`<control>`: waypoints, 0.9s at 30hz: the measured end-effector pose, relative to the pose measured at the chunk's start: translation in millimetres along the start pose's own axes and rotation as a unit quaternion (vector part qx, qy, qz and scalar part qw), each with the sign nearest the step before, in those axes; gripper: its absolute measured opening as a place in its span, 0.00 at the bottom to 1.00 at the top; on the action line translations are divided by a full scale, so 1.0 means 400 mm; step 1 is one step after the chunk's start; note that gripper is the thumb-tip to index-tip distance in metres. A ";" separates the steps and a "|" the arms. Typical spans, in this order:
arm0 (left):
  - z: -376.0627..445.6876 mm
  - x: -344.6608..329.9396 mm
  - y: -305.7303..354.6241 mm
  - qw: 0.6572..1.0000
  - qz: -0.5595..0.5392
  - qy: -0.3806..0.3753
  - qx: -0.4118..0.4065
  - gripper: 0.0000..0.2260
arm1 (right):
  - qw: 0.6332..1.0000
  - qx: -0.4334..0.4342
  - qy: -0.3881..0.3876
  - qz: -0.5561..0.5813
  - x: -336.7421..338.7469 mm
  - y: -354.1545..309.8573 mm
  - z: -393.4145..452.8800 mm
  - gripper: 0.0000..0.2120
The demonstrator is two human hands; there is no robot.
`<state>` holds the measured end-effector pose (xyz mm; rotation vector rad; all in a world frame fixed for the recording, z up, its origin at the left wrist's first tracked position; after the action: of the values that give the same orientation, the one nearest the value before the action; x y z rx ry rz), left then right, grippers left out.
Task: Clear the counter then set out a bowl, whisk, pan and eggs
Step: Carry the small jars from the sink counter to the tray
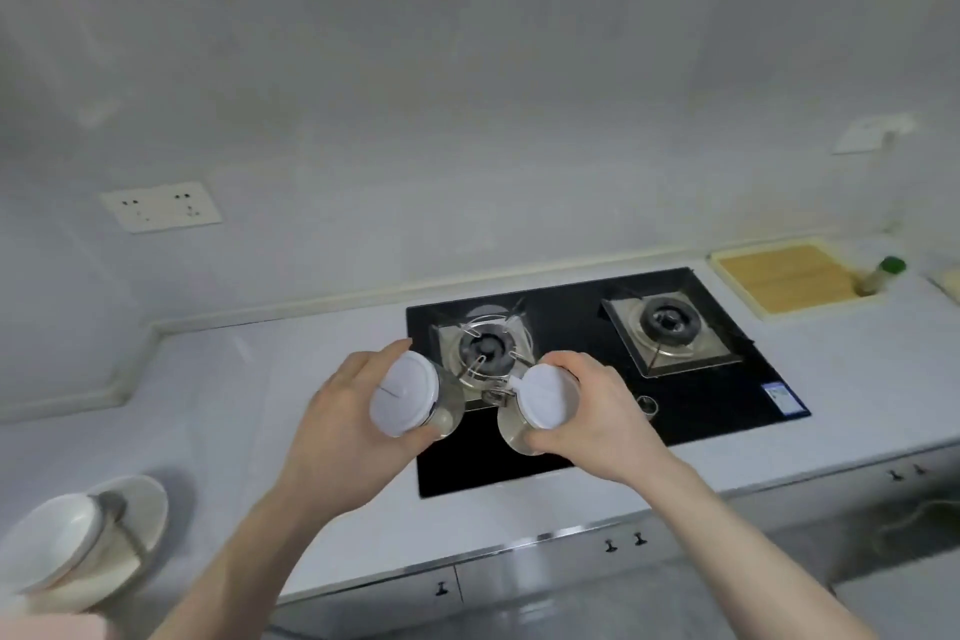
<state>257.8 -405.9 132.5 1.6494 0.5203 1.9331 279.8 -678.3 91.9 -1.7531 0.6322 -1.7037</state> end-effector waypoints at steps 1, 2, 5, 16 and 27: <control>0.007 -0.023 0.028 1.000 -0.005 -0.008 -0.006 0.40 | 1.000 -0.007 0.007 0.002 0.026 0.026 -0.006 0.38; 0.017 -0.066 0.077 1.000 -0.011 -0.021 -0.020 0.40 | 1.000 -0.020 0.017 -0.002 0.068 0.080 -0.022 0.38; 0.040 -0.183 0.196 0.997 -0.008 -0.062 -0.051 0.41 | 0.997 -0.055 0.047 0.006 0.179 0.198 -0.083 0.36; 0.194 -0.518 0.573 0.968 0.011 -0.178 -0.178 0.41 | 0.970 -0.153 0.187 -0.011 0.522 0.495 -0.236 0.33; 0.405 -0.840 0.862 0.948 -0.024 -0.221 -0.229 0.43 | 0.941 -0.226 0.248 -0.043 0.826 0.775 -0.186 0.35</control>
<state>399.7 -893.2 110.6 1.6567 -0.0660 1.4371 248.5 -1136.2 104.9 -1.6521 1.2705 -2.2173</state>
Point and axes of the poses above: each hand's wrist, its own z-axis towards the middle knuckle, its own x-axis out of the back of the hand, y = z × x, the point moved 8 cm from there along z, towards the middle knuckle, and after that the axes turned 1 degree about x, right-handed, at the moved point
